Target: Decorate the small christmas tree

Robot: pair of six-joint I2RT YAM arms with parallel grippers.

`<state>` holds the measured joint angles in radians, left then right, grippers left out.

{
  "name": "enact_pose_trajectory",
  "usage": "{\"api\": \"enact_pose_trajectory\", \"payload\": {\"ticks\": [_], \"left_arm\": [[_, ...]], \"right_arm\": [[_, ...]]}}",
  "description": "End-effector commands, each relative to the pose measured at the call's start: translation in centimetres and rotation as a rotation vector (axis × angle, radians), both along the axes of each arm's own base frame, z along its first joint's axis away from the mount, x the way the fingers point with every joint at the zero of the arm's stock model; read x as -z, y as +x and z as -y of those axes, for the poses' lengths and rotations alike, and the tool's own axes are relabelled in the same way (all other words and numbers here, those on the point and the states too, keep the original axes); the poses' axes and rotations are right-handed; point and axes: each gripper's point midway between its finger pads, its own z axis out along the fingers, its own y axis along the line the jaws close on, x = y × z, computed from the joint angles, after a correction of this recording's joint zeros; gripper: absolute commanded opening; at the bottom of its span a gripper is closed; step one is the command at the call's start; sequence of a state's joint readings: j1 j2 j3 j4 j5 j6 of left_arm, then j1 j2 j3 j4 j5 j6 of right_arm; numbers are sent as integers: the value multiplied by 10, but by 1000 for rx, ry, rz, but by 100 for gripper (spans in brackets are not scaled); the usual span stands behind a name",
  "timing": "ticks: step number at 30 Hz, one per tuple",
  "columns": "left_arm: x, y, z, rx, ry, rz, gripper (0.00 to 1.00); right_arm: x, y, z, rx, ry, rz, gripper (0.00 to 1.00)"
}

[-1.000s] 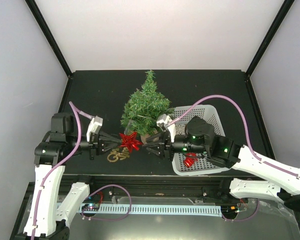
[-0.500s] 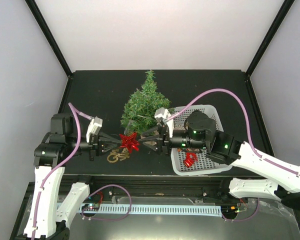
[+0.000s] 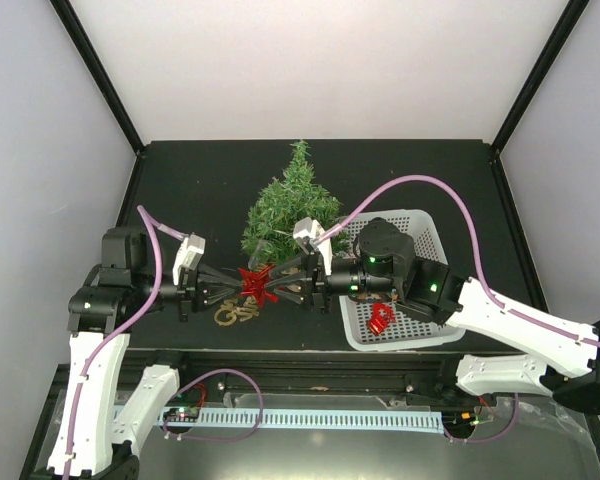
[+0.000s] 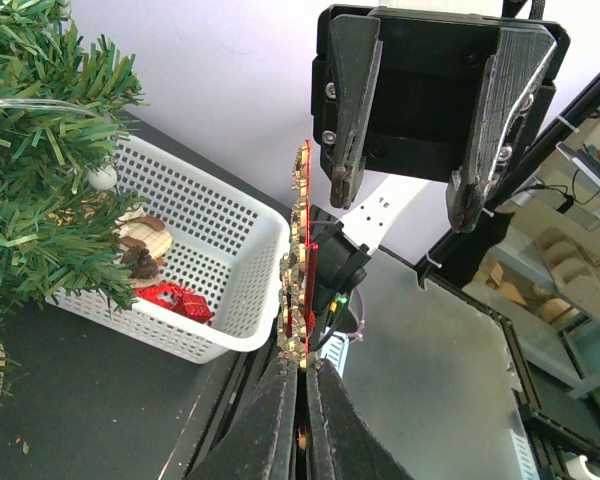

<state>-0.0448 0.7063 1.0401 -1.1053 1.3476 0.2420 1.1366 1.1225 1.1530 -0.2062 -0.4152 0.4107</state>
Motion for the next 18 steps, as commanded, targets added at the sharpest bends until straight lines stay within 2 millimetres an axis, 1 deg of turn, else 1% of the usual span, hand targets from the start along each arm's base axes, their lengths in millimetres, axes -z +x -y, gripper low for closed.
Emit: {"api": "enact_pose_trajectory", "payload": {"ticks": [1, 7, 10, 12, 16, 18], "left_arm": [[-5, -4, 0, 13, -22, 23, 2], [-5, -4, 0, 13, -22, 22, 2], [-5, -4, 0, 14, -22, 24, 1], [-5, -4, 0, 12, -23, 24, 1], [-5, -4, 0, 12, -22, 27, 2], [-5, -4, 0, 12, -24, 26, 2]], "right_arm": [[-20, 0, 1, -15, 64, 14, 37], [-22, -3, -2, -42, 74, 4, 26], [-19, -2, -2, -40, 66, 4, 24], [-17, 3, -2, -15, 59, 5, 27], [-16, 20, 5, 74, 50, 9, 36], [-15, 27, 8, 113, 42, 13, 37]]}}
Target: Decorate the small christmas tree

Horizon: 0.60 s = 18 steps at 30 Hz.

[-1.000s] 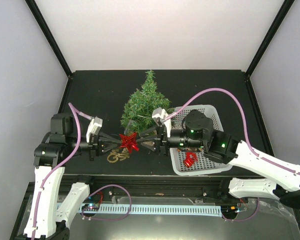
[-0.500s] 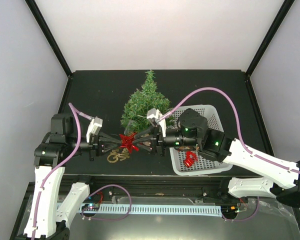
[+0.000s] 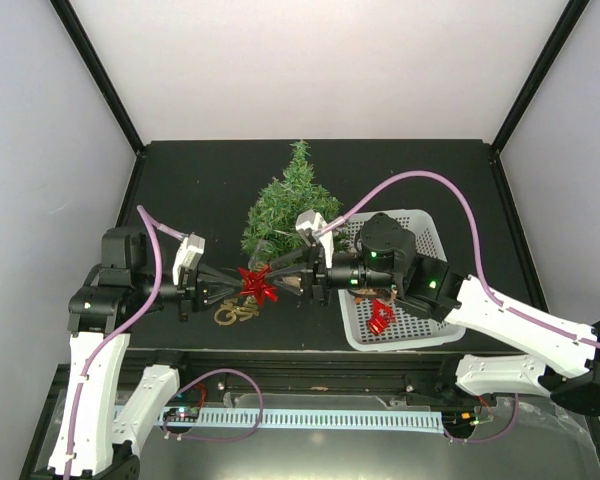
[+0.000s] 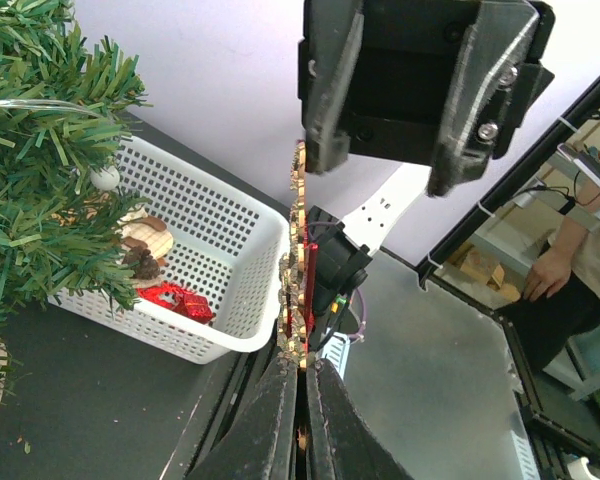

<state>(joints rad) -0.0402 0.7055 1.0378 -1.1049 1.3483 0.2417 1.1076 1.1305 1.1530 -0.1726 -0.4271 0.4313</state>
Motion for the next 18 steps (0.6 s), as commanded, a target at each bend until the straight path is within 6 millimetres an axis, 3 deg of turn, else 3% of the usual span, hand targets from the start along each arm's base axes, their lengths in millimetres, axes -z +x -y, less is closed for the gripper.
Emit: {"api": "enact_pose_trajectory", "payload": {"ticks": [1, 10, 18], "left_arm": [[-6, -5, 0, 16, -24, 27, 2], [-6, -5, 0, 18, -28, 25, 2], [-6, -3, 0, 18, -28, 23, 2]], "right_arm": [[-9, 21, 10, 111, 10, 24, 37], [2, 34, 11, 135, -10, 3, 38], [-4, 18, 3, 25, 29, -19, 36]]}}
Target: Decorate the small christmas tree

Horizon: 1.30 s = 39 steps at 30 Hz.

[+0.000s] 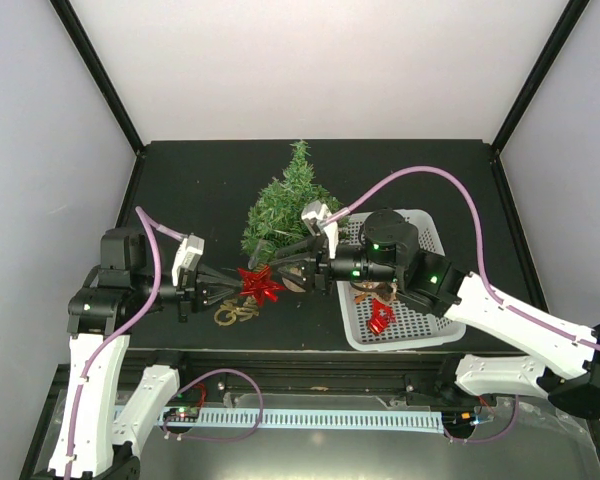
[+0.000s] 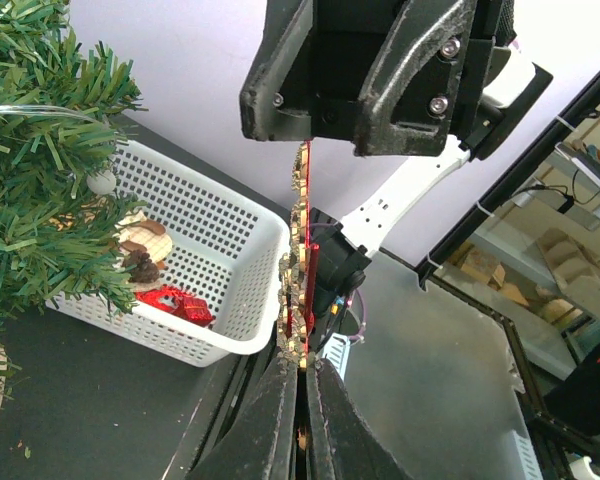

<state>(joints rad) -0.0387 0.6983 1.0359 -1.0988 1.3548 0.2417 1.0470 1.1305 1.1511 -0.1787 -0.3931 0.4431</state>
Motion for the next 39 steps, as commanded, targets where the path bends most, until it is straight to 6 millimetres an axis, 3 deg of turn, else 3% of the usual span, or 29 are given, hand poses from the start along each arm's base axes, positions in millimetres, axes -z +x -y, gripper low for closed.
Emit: {"api": "enact_pose_trajectory", "payload": {"ticks": [1, 9, 25, 39], "left_arm": [[-5, -1, 0, 15, -23, 10, 1], [-6, 0, 0, 13, -23, 10, 2], [-5, 2, -1, 4, -23, 5, 2], [-5, 5, -1, -4, -22, 2, 2]], "right_arm": [[-7, -11, -5, -78, 38, -6, 36], [-6, -15, -10, -115, 43, -21, 34], [-4, -29, -8, -191, 52, -35, 18], [17, -38, -14, -272, -19, -56, 19]]}}
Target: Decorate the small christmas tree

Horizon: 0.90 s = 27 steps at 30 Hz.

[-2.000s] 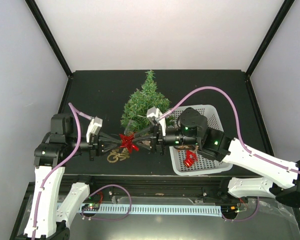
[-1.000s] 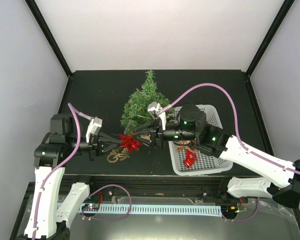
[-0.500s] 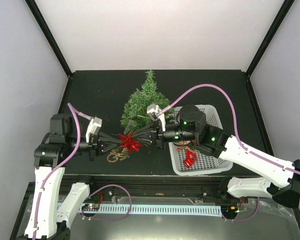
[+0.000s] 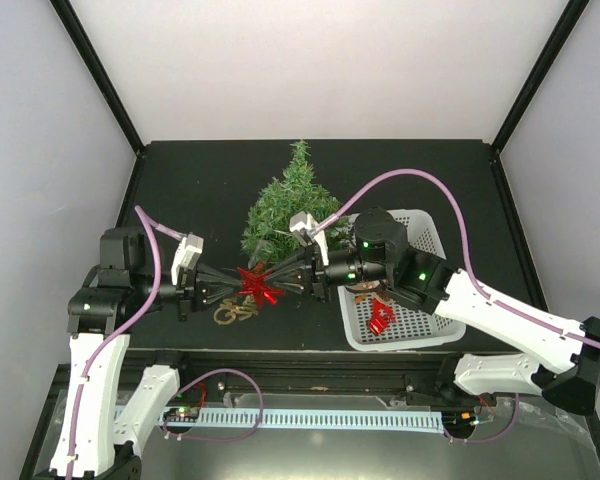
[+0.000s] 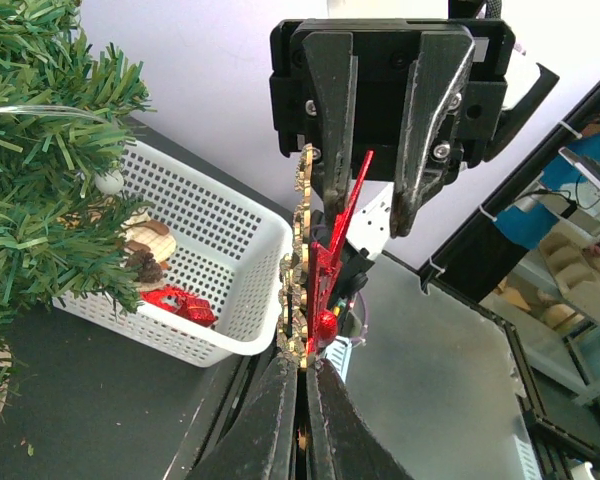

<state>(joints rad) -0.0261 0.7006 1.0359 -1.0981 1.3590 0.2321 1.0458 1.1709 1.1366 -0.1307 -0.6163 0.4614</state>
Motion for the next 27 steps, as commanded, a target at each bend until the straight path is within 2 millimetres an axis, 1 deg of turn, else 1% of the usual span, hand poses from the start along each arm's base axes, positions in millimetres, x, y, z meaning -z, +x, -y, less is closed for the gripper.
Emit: {"api": "enact_pose_trajectory", "payload": {"ticks": [1, 10, 19, 22, 27], "left_arm": [[-4, 3, 0, 7, -18, 14, 2], [-4, 3, 0, 5, -18, 10, 1], [-4, 2, 0, 5, -18, 12, 2], [-4, 3, -1, 3, -16, 13, 2], [-4, 3, -1, -2, -14, 14, 2]], "right_arm": [[11, -6, -3, -58, -34, 0, 19], [13, -9, -7, -92, -42, -8, 18], [24, -8, -11, -101, -87, -12, 18], [24, -6, -10, -83, -92, -4, 15], [24, 4, -4, -7, -109, 25, 8]]}}
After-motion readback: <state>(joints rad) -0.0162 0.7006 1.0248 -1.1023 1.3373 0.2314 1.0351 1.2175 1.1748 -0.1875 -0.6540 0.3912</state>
